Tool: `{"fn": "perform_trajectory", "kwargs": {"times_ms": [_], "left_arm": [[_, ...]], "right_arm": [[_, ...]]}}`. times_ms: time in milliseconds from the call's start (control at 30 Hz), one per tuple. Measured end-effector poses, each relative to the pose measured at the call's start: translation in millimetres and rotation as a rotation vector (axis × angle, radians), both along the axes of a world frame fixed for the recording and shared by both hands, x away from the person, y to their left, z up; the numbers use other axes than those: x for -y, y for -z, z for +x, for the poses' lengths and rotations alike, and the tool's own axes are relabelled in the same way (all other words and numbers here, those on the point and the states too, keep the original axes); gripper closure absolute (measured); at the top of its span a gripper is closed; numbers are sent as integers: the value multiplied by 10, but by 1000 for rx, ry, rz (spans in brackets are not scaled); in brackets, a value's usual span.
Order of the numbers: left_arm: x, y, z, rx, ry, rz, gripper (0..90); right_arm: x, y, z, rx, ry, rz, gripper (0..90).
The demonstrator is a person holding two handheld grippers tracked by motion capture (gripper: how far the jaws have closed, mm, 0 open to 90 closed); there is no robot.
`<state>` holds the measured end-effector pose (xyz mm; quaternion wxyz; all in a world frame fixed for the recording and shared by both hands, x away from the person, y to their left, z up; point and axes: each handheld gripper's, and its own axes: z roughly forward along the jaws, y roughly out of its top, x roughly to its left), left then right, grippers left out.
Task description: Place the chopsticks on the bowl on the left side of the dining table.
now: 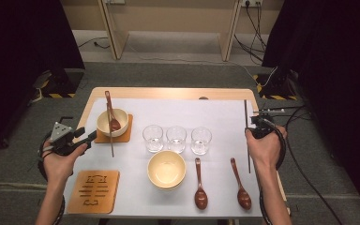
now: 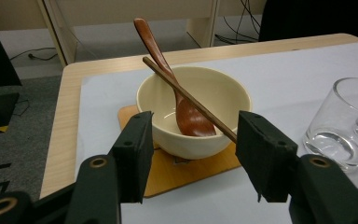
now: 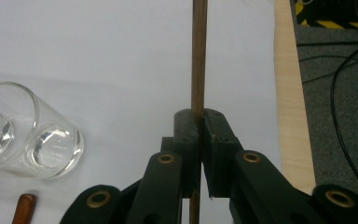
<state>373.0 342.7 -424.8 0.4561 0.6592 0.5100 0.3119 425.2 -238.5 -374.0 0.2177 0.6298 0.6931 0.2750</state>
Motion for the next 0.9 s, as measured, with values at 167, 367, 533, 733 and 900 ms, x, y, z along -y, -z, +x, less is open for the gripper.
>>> {"fn": "perform_trajectory", "kwargs": {"times_ms": [167,367,533,733,900], "left_arm": [[19,2,5,8,7,-2,459],[30,6,27,7,10,-3,457],[40,-26,19,19,4,7,457],[93,-116,5,45,9,8,456],[119,-135,42,51,13,9,456]], "right_arm": [[-1,-8,6,67,1,17,852],[-49,-3,44,133,-3,26,852],[-95,-13,63,176,-20,17,852],[-140,-12,63,229,-39,14,853],[-175,-11,61,276,-50,13,852]]}}
